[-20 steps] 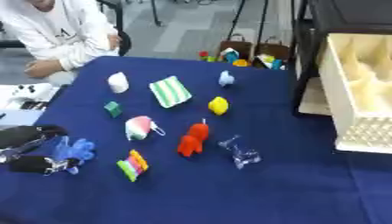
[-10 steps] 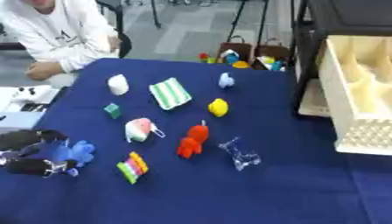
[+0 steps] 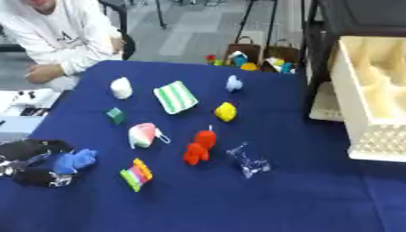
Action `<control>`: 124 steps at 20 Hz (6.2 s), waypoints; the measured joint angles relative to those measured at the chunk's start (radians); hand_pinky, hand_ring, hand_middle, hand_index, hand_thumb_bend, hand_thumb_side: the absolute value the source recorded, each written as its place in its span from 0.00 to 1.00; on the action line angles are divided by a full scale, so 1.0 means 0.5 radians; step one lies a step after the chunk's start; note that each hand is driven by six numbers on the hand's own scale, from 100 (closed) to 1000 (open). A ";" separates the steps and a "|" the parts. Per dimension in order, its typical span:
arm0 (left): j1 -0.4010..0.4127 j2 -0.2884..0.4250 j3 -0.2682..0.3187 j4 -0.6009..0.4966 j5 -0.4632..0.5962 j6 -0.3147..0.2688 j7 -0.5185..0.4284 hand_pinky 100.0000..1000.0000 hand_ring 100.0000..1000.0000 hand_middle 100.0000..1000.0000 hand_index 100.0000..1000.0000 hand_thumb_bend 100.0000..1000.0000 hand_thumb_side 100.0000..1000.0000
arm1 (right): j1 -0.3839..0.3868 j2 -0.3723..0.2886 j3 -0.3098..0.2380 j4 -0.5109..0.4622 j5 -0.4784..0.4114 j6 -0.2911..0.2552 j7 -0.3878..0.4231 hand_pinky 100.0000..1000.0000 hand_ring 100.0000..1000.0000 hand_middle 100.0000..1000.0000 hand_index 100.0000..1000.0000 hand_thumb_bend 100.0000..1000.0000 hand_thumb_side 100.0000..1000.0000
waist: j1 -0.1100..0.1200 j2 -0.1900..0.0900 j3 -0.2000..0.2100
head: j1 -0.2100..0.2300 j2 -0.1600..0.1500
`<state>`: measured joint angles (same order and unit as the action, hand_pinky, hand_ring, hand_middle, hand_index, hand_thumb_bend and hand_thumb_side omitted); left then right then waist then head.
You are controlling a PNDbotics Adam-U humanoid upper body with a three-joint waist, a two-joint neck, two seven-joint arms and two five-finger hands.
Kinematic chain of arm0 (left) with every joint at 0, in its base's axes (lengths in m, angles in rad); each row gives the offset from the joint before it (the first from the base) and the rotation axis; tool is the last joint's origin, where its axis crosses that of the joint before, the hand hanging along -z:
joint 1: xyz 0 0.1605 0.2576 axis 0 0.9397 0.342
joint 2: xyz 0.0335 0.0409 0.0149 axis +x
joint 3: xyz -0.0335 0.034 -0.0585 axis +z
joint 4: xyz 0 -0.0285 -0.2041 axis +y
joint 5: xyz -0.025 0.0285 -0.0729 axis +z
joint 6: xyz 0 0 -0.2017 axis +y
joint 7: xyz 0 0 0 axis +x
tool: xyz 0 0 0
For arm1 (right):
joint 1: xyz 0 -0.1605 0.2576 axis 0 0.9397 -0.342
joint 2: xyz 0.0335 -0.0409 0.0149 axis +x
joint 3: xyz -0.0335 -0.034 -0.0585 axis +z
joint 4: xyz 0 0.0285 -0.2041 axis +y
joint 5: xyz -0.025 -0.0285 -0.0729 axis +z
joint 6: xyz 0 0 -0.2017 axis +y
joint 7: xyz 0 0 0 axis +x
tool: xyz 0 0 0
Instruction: Pick up objects from table and place into drawer.
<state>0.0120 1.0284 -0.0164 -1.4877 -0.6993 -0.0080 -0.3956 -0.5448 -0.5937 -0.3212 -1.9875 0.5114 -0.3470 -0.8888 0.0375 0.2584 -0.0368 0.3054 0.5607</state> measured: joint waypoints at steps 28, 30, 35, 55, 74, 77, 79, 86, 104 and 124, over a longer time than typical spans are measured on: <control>-0.080 -0.016 -0.037 -0.028 -0.294 0.074 0.240 0.34 0.53 0.46 0.60 0.00 0.22 | 0.054 0.020 -0.074 0.000 -0.005 0.013 -0.006 0.68 0.73 0.70 0.69 0.00 0.66 | 0.006 0.001 -0.018 | 0.025 0.000; -0.082 -0.016 -0.037 -0.072 -0.287 0.098 0.262 0.33 0.53 0.46 0.60 0.00 0.20 | 0.054 0.020 -0.065 0.000 -0.005 0.013 -0.006 0.68 0.73 0.70 0.69 0.00 0.66 | 0.006 -0.001 -0.010 | 0.021 0.000; -0.082 -0.016 -0.032 -0.221 -0.303 0.150 0.318 0.29 0.51 0.46 0.59 0.00 0.18 | 0.053 0.020 -0.041 0.000 -0.005 0.013 -0.006 0.68 0.73 0.70 0.69 0.00 0.66 | 0.009 -0.014 0.004 | 0.013 0.002; -0.603 0.057 0.058 -0.961 0.158 0.173 0.317 0.13 0.42 0.34 0.48 0.00 0.17 | 0.016 0.034 0.085 0.000 -0.037 0.010 -0.003 0.68 0.73 0.70 0.69 0.00 0.67 | 0.058 -0.114 0.003 | -0.133 0.058; -1.376 -0.115 -0.220 -1.010 0.739 0.039 0.247 0.09 0.39 0.27 0.43 0.00 0.19 | -0.108 0.069 0.227 0.000 -0.108 0.003 -0.002 0.68 0.73 0.70 0.69 0.00 0.67 | 0.162 -0.153 -0.111 | -0.199 0.070; -1.466 -0.159 -0.265 -0.995 0.835 0.033 0.229 0.09 0.39 0.26 0.43 0.00 0.20 | -0.126 0.069 0.244 0.000 -0.113 -0.003 0.000 0.68 0.73 0.70 0.69 0.00 0.67 | 0.185 -0.148 -0.131 | -0.171 0.070; -1.521 -0.181 -0.286 -0.980 0.894 0.024 0.220 0.09 0.39 0.26 0.43 0.00 0.20 | -0.135 0.069 0.255 0.000 -0.114 -0.005 0.002 0.68 0.73 0.70 0.69 0.00 0.67 | 0.198 -0.143 -0.144 | -0.139 0.070; -1.714 -0.293 -0.362 -0.807 0.994 -0.025 0.249 0.10 0.39 0.25 0.42 0.00 0.21 | -0.183 0.069 0.298 0.000 -0.118 -0.011 0.008 0.68 0.73 0.70 0.69 0.00 0.67 | 0.259 -0.105 -0.203 | -0.036 0.055; -1.947 -0.560 -0.510 -0.352 1.248 -0.375 0.252 0.17 0.39 0.21 0.39 0.00 0.29 | -0.326 0.107 0.359 0.000 -0.132 -0.017 0.013 0.68 0.73 0.70 0.69 0.00 0.68 | 0.356 -0.011 -0.335 | 0.014 -0.129; -2.123 -0.731 -0.507 0.183 1.116 -0.619 0.337 0.21 0.40 0.23 0.38 0.00 0.36 | -0.504 0.266 0.421 0.000 -0.164 -0.024 0.021 0.67 0.73 0.69 0.69 0.00 0.68 | 0.399 0.140 -0.508 | 0.193 -0.273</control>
<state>-1.0493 0.6630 -0.2698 -1.3961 -0.1412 -0.3175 -0.2271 -0.7968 -0.4607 -0.1106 -1.9875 0.4293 -0.3591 -0.8785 0.2371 0.3282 -0.2906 0.4017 0.4244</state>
